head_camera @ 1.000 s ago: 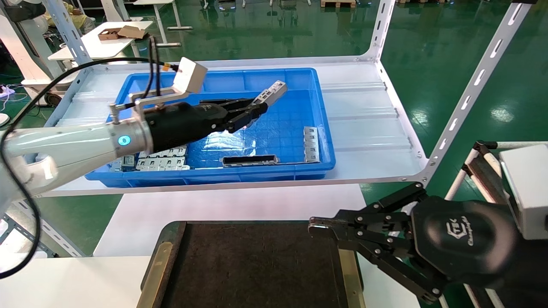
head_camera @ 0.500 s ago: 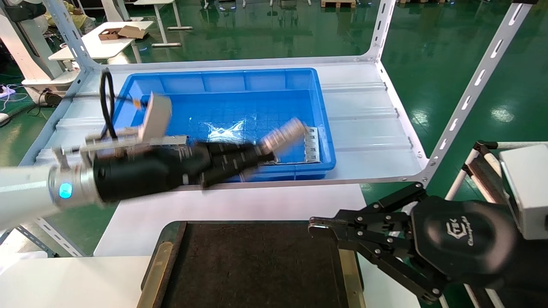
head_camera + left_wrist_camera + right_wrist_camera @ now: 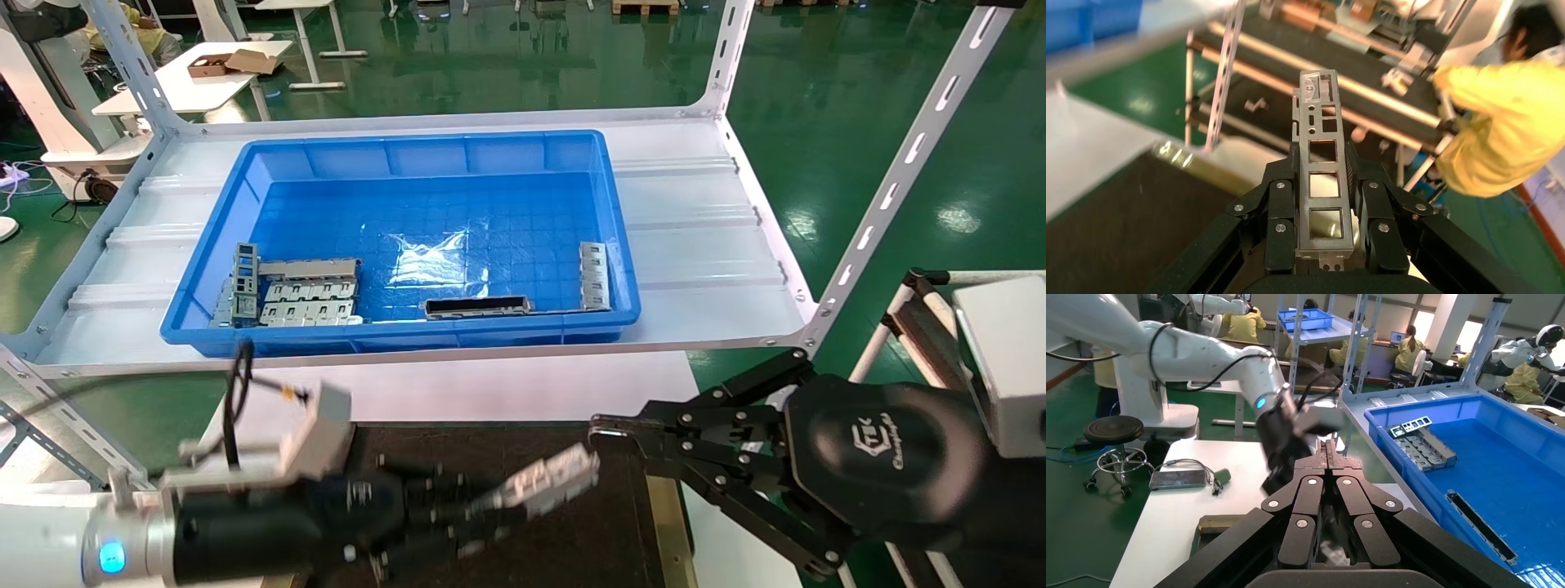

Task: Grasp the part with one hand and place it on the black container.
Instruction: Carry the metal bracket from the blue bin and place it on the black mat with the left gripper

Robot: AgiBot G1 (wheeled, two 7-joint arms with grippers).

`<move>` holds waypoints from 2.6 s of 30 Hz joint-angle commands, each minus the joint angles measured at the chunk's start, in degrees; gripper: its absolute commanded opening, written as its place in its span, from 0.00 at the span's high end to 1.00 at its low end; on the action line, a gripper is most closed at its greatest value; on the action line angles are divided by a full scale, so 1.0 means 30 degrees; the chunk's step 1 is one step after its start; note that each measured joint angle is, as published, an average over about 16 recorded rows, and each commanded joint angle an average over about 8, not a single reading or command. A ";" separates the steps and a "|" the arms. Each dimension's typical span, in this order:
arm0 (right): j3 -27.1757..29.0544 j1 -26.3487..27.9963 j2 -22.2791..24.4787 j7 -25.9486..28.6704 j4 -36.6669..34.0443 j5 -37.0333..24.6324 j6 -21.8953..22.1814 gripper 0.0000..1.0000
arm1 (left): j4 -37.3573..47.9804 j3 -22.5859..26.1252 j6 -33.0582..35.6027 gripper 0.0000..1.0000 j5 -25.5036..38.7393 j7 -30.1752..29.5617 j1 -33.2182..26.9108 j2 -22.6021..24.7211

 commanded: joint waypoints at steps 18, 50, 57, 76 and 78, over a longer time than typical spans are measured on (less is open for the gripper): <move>-0.0022 0.0005 0.0009 -0.0011 0.0000 0.0015 0.0010 1.00 | -0.5952 0.0610 -1.5169 1.00 0.3412 -0.4016 0.7435 0.2180; -0.0057 0.0013 0.0024 -0.0029 0.0000 0.0039 0.0025 1.00 | -0.2078 0.4815 -2.4739 1.00 0.7047 -1.0730 0.6927 0.5963; -0.0065 0.0014 0.0027 -0.0033 0.0000 0.0045 0.0028 0.89 | -0.1750 0.5352 -2.5611 0.91 0.6941 -1.1252 0.6948 0.6160; -0.0085 0.0019 0.0035 -0.0043 0.0000 0.0059 0.0037 0.00 | -0.2122 0.6740 -2.7040 0.00 0.5944 -1.1838 0.6594 0.6114; -0.0088 0.0019 0.0036 -0.0044 0.0000 0.0060 0.0038 0.00 | -0.2393 0.6884 -2.7157 0.00 0.5901 -1.1751 0.6489 0.5933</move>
